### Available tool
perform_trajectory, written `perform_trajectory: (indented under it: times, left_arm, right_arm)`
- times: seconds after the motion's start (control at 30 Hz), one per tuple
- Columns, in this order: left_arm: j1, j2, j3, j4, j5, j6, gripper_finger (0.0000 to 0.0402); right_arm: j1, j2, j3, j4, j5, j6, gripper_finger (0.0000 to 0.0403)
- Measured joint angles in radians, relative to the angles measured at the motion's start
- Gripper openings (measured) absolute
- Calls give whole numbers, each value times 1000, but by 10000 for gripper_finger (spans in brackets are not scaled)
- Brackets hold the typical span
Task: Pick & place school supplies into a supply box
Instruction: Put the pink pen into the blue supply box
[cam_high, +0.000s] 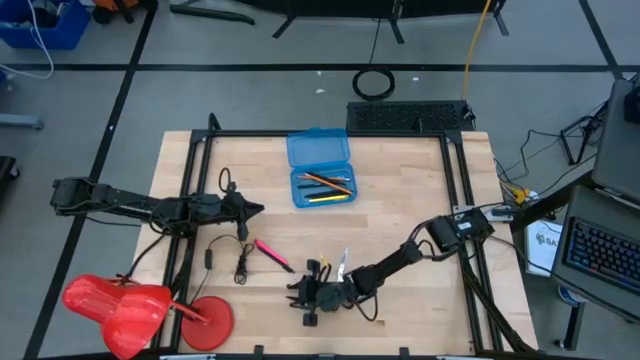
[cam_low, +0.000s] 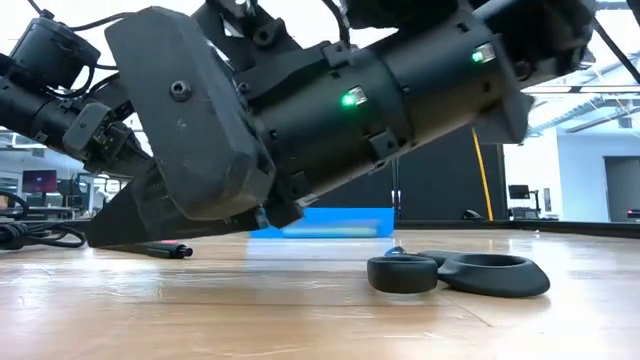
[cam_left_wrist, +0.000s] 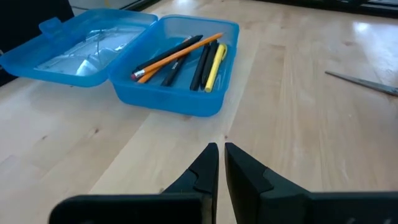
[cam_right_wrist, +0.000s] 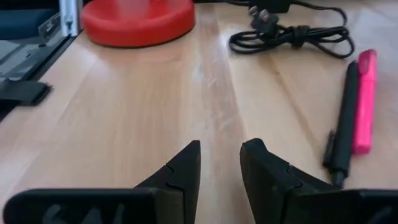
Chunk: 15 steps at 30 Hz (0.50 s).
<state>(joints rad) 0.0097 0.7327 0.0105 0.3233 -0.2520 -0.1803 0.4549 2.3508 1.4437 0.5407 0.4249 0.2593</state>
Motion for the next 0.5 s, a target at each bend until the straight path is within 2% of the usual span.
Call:
perform_trajectory:
  times: [0.5]
  left_arm:
    - [0,0,0,-15,0,-3,31]
  right_arm:
    - [3,0,0,-19,25,-5,105]
